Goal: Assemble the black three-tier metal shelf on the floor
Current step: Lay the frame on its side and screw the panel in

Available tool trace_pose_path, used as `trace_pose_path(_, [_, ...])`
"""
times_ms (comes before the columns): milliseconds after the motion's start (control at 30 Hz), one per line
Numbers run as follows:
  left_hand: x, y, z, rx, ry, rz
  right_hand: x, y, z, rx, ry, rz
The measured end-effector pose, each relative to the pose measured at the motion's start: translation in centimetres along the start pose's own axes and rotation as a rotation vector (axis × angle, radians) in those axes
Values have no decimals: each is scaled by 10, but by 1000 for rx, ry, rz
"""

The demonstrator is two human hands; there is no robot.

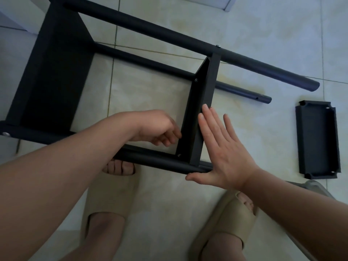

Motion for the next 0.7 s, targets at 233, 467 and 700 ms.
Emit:
trace_pose_path(233, [3, -5, 11, 280, 23, 149, 0, 0, 0, -5, 10, -34])
trace_pose_path(467, [3, -1, 7, 245, -74, 124, 0, 0, -1, -12, 8, -44])
trace_pose_path(700, [1, 3, -1, 265, -118, 78, 0, 1, 0, -28, 7, -47])
Point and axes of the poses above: each hand's wrist, its own x-axis away from the middle knuckle, its own y-axis out of the back of the hand, z = x × y, the point moved 8 cm from there along -x, towards the middle knuckle, and after that the axes turned 1 degree about -z, right-handed, at the moved point
